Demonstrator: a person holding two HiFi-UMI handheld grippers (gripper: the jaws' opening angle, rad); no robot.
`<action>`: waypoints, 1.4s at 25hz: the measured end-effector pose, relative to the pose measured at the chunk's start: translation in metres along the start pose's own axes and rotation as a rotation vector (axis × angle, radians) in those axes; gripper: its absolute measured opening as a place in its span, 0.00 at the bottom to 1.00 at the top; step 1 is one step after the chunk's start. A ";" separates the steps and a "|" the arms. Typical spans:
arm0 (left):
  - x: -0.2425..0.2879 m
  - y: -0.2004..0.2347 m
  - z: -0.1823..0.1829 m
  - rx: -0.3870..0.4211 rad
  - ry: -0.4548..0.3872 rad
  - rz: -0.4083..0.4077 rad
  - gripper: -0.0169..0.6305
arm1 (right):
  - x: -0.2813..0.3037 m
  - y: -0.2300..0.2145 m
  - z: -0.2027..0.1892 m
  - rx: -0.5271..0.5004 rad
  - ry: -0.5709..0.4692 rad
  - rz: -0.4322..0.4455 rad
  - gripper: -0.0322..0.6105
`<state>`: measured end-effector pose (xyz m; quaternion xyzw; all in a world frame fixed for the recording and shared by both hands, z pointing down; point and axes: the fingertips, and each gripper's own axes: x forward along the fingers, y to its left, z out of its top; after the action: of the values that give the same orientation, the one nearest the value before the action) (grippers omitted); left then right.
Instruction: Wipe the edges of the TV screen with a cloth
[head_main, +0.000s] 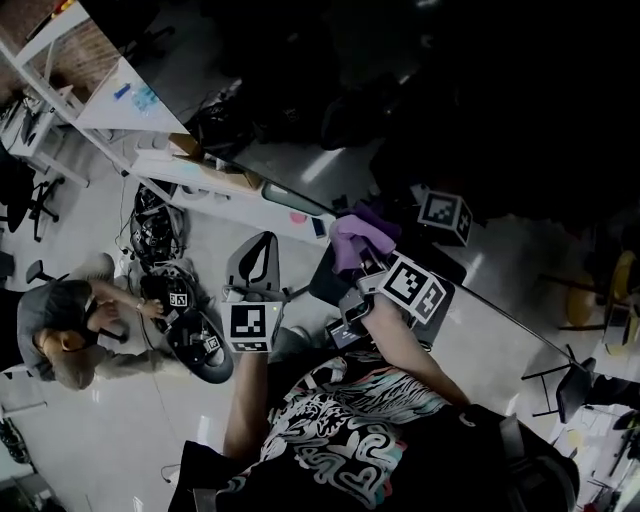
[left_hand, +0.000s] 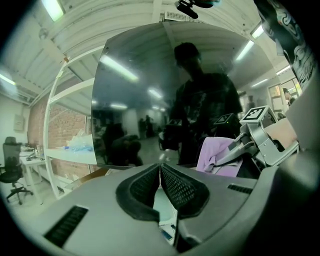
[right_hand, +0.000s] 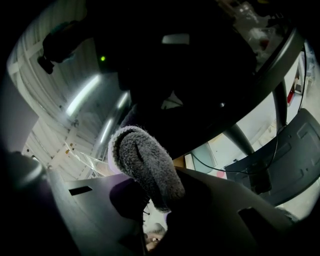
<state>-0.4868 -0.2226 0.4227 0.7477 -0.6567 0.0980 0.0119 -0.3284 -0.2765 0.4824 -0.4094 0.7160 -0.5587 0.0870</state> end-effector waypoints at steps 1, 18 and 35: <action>-0.001 0.003 0.000 0.000 0.000 0.005 0.06 | 0.002 0.001 -0.001 -0.002 0.001 0.003 0.17; 0.022 0.071 -0.005 0.010 -0.012 -0.074 0.06 | 0.053 0.030 -0.027 0.016 -0.029 -0.009 0.17; 0.040 0.115 -0.011 -0.003 -0.021 -0.108 0.06 | 0.089 0.049 -0.038 0.031 -0.050 -0.009 0.17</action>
<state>-0.5966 -0.2761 0.4271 0.7829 -0.6158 0.0882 0.0114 -0.4328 -0.3076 0.4830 -0.4250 0.7031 -0.5597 0.1086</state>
